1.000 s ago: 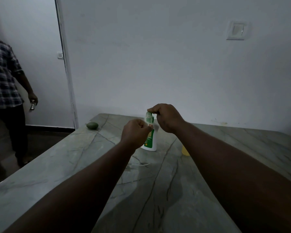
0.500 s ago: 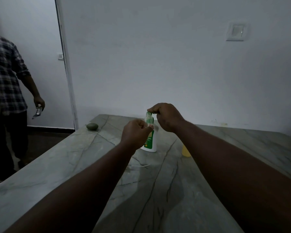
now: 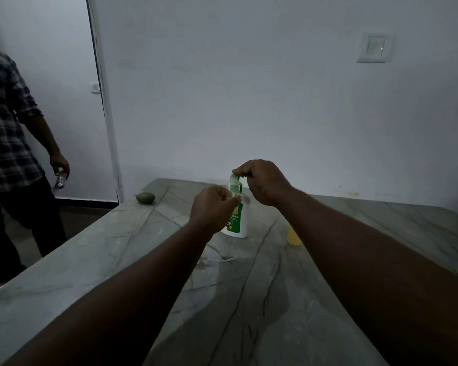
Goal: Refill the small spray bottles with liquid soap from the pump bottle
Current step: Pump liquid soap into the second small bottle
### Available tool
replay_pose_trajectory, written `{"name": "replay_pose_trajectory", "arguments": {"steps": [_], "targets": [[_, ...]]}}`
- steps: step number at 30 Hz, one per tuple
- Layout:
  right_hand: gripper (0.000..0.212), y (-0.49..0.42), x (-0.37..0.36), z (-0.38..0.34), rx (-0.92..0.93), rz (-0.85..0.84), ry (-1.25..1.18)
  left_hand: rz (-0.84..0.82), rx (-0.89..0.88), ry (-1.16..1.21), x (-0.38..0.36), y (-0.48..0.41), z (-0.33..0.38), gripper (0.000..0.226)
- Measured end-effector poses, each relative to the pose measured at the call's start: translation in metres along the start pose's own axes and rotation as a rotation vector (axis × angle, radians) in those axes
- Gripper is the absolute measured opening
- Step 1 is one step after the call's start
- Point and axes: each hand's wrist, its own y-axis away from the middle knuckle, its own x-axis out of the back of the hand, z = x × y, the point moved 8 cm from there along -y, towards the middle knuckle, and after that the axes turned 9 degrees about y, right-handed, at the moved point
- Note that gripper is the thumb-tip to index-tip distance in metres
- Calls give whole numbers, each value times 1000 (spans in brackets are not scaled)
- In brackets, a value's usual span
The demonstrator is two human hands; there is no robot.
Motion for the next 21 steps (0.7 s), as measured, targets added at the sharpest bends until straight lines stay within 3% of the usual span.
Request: {"name": "replay_pose_trajectory", "arguments": {"steps": [21], "targets": [[50, 9, -8, -1, -13, 1, -20, -12, 2, -29, 1, 4, -5, 27]]}}
